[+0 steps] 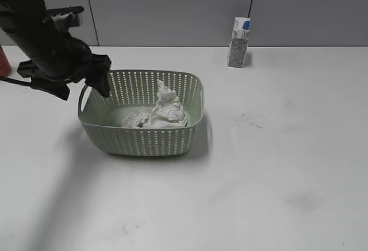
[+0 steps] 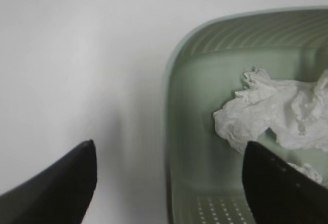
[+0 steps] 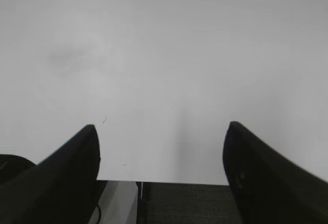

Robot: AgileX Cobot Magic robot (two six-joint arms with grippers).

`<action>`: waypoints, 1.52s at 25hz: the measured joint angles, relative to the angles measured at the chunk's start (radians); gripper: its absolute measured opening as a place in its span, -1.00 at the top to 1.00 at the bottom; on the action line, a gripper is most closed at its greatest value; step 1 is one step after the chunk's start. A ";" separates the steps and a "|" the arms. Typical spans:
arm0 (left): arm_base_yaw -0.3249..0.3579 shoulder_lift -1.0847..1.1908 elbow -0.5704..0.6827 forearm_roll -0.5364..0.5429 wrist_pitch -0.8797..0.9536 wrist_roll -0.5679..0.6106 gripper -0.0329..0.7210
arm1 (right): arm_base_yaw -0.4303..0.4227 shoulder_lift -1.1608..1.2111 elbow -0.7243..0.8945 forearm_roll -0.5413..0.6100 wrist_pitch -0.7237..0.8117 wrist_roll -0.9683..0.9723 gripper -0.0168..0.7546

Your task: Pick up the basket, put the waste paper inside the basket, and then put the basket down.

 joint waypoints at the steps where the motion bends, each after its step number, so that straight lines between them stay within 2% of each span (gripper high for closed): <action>1: 0.008 -0.022 0.000 0.000 0.014 0.013 -0.90 | 0.000 -0.043 0.024 -0.001 0.001 0.001 -0.58; 6: 0.076 -0.119 0.000 0.000 0.077 0.089 -0.88 | 0.000 -0.245 0.089 0.003 0.029 0.002 -0.58; 11: 0.183 -0.177 -0.004 0.000 0.175 0.173 -0.85 | 0.000 -0.429 0.164 0.005 0.037 0.014 -0.58; 16: 0.253 -0.245 0.010 0.008 0.277 0.237 -0.81 | 0.000 -0.563 0.171 0.007 0.037 0.017 -0.58; 20: 0.263 -0.375 0.095 0.013 0.274 0.246 -0.78 | 0.000 -0.648 0.187 0.034 0.009 0.026 -0.58; 25: 0.261 -0.672 0.259 0.015 0.224 0.247 -0.75 | 0.018 -0.681 0.202 0.067 -0.008 0.050 -0.58; 32: 0.261 -1.167 0.498 0.018 0.194 0.248 -0.68 | 0.135 -0.682 0.202 0.069 -0.011 0.049 -0.58; 38: 0.261 -1.565 0.652 0.022 0.203 0.248 -0.65 | 0.230 -0.682 0.201 0.033 -0.016 0.020 -0.58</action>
